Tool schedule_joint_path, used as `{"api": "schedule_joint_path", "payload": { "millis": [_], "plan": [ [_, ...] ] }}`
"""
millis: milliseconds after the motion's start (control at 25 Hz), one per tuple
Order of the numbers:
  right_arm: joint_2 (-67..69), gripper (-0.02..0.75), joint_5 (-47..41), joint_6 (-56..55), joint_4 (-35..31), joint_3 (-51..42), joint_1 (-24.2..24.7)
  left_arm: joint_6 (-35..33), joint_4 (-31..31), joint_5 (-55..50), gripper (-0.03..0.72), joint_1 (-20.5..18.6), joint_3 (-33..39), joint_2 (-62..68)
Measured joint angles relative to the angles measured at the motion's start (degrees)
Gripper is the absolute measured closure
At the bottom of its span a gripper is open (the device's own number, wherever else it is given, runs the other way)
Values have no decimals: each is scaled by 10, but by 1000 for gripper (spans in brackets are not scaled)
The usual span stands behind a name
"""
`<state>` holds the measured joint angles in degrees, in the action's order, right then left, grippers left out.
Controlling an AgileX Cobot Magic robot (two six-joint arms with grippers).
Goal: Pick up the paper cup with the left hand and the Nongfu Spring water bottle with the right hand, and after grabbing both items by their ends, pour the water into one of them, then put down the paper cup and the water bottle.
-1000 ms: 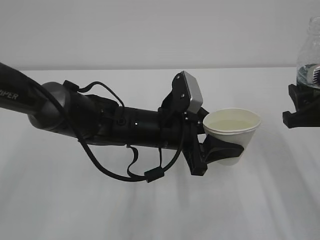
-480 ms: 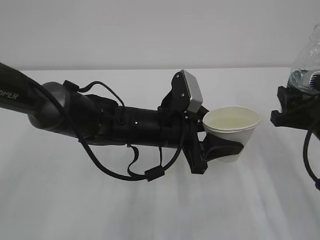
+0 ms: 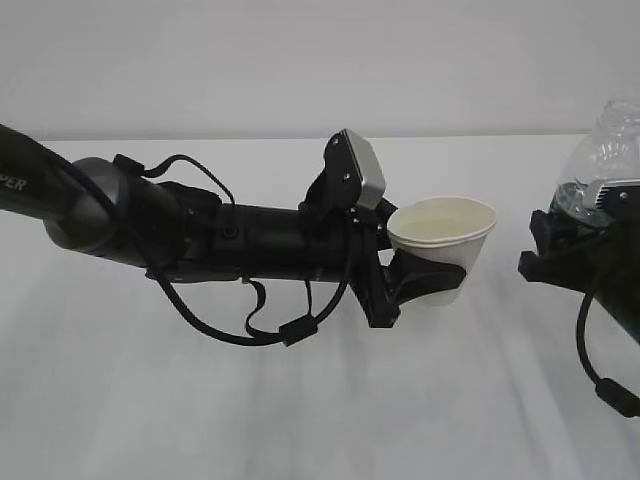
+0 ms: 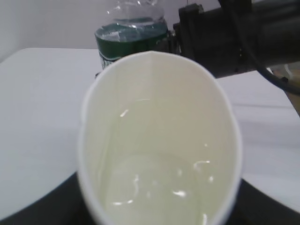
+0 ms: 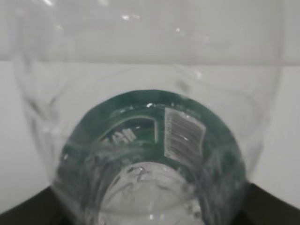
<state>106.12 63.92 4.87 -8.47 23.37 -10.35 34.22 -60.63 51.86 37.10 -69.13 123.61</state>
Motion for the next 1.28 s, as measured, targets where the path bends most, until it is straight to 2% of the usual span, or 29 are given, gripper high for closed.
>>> {"api": "schedule_joint_path", "payload": {
  "millis": [280,1280],
  "plan": [
    [33,309,1,-5,7,10,0,-1,3,-1,288,-3,0,0],
    [149,309,5,-17,22,135,0,-2,4,-2,288,-15,0,1]
  ]
}}
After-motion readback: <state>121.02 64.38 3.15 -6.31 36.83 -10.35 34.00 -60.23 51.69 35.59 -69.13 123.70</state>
